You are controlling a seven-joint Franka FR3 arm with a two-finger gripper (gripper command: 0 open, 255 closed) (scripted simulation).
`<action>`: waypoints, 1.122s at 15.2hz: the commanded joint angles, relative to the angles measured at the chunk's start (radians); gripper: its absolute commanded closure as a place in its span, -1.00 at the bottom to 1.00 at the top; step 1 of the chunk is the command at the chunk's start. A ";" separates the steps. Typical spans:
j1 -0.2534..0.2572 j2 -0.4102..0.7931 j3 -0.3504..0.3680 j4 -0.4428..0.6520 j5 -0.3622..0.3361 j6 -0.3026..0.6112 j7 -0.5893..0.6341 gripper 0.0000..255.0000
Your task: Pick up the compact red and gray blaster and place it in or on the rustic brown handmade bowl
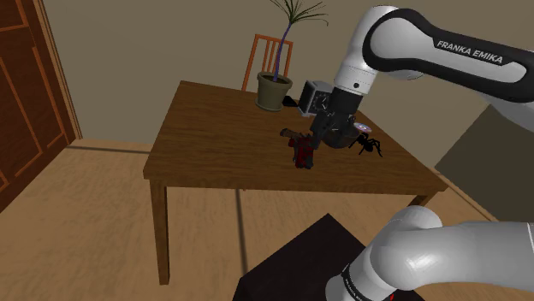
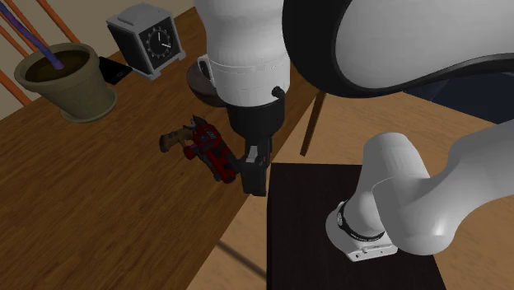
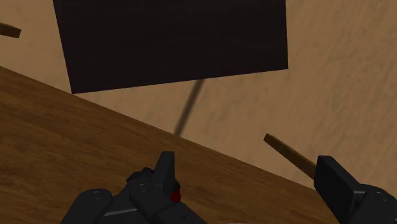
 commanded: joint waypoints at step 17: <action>-0.001 0.419 -0.169 0.098 -0.165 0.436 -0.394 -1.00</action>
